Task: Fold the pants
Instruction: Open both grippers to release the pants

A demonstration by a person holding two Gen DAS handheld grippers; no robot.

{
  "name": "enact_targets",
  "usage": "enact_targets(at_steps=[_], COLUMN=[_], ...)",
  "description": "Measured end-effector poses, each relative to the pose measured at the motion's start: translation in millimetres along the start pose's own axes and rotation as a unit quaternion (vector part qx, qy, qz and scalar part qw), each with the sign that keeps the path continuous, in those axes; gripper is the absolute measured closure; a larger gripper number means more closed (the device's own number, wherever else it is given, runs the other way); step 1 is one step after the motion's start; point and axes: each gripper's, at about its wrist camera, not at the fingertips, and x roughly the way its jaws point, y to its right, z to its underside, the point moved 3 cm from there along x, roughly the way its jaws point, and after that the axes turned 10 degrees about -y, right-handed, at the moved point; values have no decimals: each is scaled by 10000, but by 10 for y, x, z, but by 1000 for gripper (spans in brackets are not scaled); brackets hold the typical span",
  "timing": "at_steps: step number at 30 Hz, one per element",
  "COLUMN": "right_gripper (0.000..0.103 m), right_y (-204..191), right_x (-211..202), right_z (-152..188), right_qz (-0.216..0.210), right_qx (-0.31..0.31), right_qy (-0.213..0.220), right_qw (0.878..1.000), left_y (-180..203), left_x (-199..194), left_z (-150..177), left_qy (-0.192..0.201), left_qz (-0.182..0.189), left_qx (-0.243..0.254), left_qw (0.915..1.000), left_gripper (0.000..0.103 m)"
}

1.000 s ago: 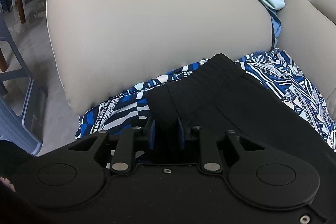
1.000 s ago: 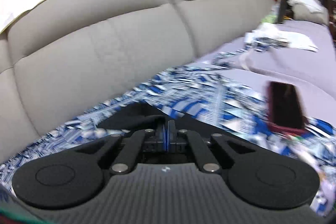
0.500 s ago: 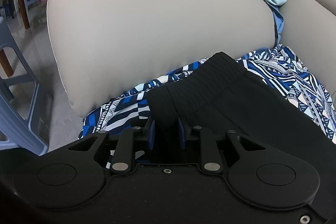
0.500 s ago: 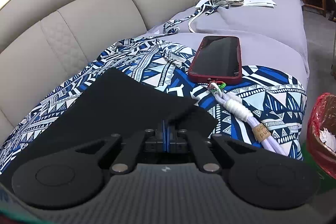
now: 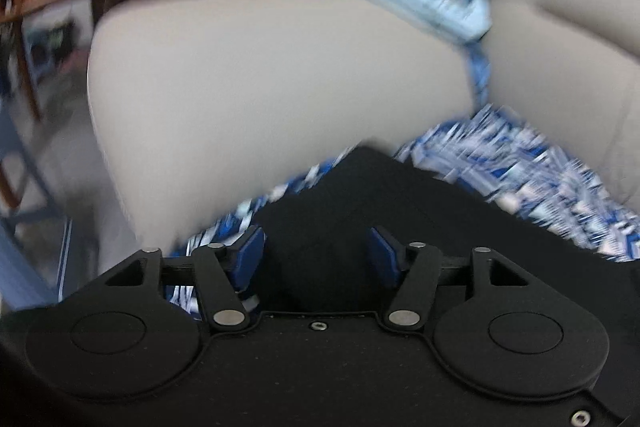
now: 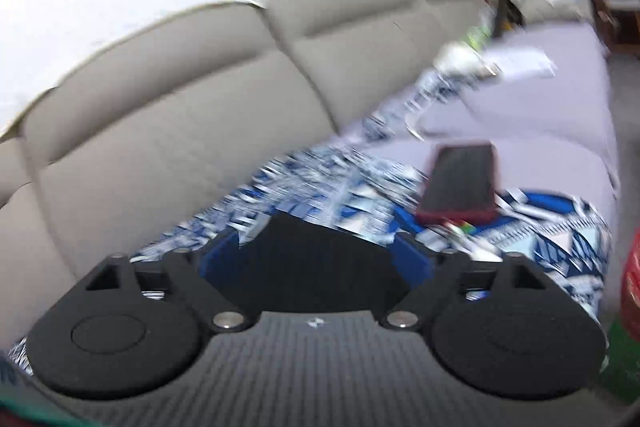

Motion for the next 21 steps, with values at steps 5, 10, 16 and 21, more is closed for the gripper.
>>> enact_targets(at_steps=[5,10,16,21], right_gripper=[4,3,4,4], right_y=[-759,-1644,-2519,-2794], right_x=[-49,9,-107,-217], right_z=[163,546,1199,1580], right_qz=[-686,-1762,-2514,-2666], right_qx=[-1120,-1940,-2876,-3491], right_qy=[81,-476,-1010,-1327], right_qw=[9913,9639,9186,8885], left_y=[428,1111,1966,2566], left_x=[-480,-705,-786,-536], left_z=[54,290,599,746], left_qy=[648,399,224,50], left_qz=[736,1814,2547,2530], left_qx=[746,2018,3130,3557], left_qw=[9924,9617,9147,8997], left_gripper=[32,90,94,93])
